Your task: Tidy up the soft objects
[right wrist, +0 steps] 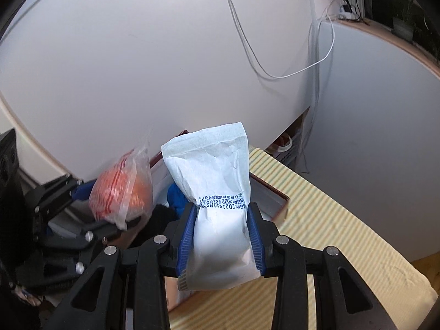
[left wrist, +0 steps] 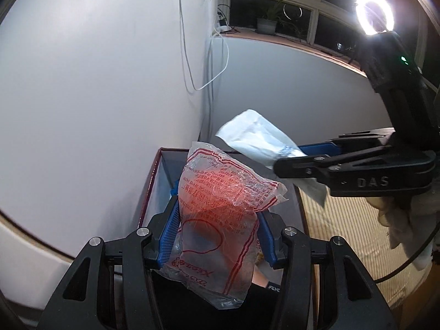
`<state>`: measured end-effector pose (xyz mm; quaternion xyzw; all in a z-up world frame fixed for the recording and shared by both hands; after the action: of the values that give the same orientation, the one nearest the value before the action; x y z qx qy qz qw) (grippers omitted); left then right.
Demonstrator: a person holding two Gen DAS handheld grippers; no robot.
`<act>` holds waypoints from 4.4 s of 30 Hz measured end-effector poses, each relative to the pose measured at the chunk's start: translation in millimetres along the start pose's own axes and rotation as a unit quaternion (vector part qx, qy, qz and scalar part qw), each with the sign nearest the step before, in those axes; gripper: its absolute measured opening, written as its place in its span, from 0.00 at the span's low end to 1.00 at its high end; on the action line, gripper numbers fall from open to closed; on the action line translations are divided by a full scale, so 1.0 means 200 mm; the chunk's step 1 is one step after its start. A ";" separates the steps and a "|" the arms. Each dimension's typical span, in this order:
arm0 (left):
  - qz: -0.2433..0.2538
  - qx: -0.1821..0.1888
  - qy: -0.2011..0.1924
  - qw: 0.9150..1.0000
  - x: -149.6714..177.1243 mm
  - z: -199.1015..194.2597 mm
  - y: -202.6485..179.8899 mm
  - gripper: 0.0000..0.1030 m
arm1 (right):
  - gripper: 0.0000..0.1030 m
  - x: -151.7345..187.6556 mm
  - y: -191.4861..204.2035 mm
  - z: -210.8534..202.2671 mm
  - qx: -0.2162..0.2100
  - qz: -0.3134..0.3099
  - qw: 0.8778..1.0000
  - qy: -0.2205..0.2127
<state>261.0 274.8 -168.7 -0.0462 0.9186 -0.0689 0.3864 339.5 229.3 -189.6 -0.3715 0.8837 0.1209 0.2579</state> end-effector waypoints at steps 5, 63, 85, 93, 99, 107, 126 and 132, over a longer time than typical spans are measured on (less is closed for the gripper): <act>-0.005 -0.002 0.009 1.000 0.01 0.04 0.03 0.50 | 0.40 -0.01 0.01 0.09 -0.001 0.014 1.000 0.006; -0.061 -0.065 -0.129 0.988 0.62 -0.71 -0.31 0.70 | 0.63 0.88 0.06 -0.71 0.099 0.036 0.987 -0.120; -0.051 -0.096 -0.164 0.980 0.75 -0.95 -0.45 0.80 | 0.72 1.19 0.15 -0.95 0.123 0.040 0.979 -0.157; -0.048 -0.097 -0.164 0.981 0.76 -0.97 -0.47 0.80 | 0.72 1.20 0.15 -0.96 0.125 0.040 0.979 -0.159; -0.048 -0.095 -0.164 0.981 0.76 -0.97 -0.48 0.80 | 0.72 1.21 0.15 -0.96 0.127 0.038 0.978 -0.158; -0.045 -0.092 -0.161 0.982 0.77 -0.96 -0.50 0.80 | 0.72 1.21 0.14 -0.96 0.125 0.041 0.979 -0.157; -0.044 -0.091 -0.164 0.981 0.77 -0.96 -0.53 0.80 | 0.72 1.25 0.11 -0.93 0.124 0.051 0.980 -0.150; -0.050 -0.091 -0.162 0.981 0.77 -0.95 -0.52 0.80 | 0.72 1.26 0.11 -0.92 0.124 0.053 0.980 -0.147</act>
<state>20.3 168.0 -128.9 -0.1373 0.8426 0.0040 0.5207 108.2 19.9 -173.1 -0.2670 0.8627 0.0775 0.4224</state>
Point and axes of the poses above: each gripper's, at about its wrist camera, not at the fingertips, and z roughly the way its jaws point, y to its left, x to its underside, the point moved 10 cm from there along z, roughly the way its jaws point, and after that the axes turned 9 degrees about x, right-handed, at the moved point
